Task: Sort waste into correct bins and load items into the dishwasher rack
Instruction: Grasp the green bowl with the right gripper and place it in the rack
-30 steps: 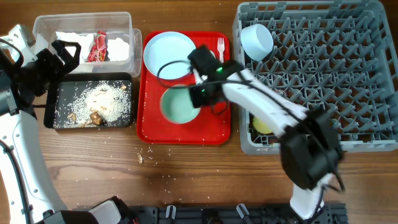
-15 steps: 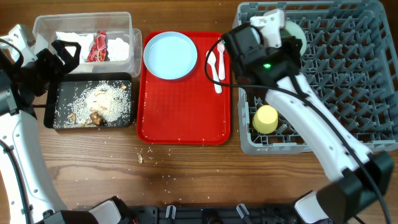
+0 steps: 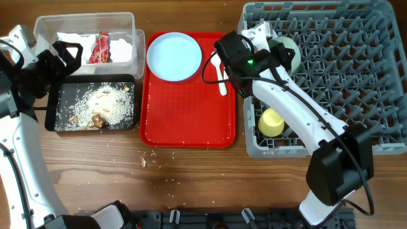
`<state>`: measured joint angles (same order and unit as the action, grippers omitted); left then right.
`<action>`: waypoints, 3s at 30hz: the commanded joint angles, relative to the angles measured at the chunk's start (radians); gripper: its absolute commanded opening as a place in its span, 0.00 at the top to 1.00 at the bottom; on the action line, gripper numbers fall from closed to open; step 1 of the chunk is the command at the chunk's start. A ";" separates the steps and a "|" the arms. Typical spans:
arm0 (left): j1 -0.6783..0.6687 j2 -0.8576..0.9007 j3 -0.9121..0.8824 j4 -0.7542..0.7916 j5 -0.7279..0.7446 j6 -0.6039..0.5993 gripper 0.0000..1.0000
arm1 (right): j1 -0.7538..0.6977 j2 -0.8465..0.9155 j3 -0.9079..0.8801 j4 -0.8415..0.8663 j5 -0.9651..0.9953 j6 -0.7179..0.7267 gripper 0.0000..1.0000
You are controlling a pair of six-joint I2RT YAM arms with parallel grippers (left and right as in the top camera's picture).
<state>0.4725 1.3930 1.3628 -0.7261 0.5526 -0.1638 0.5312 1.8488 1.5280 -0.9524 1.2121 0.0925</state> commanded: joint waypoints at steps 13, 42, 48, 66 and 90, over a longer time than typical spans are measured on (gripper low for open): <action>0.003 -0.005 0.010 0.003 0.019 -0.009 0.00 | -0.045 0.027 -0.071 0.030 -0.051 0.014 0.96; 0.003 -0.005 0.010 0.003 0.019 -0.009 0.00 | 0.106 -0.115 0.012 0.288 -0.658 -0.070 0.06; 0.003 -0.005 0.010 0.003 0.019 -0.009 0.00 | 0.103 -0.082 0.008 0.578 -1.064 0.403 0.18; 0.003 -0.005 0.010 0.003 0.019 -0.008 0.00 | 0.082 0.420 0.008 0.724 -1.108 0.720 0.48; 0.003 -0.005 0.010 0.003 0.019 -0.009 0.00 | -0.101 -0.312 0.009 0.269 -0.293 -0.064 0.96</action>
<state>0.4725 1.3930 1.3628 -0.7265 0.5526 -0.1638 0.4942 1.5253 1.5398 -0.6621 0.5709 0.1745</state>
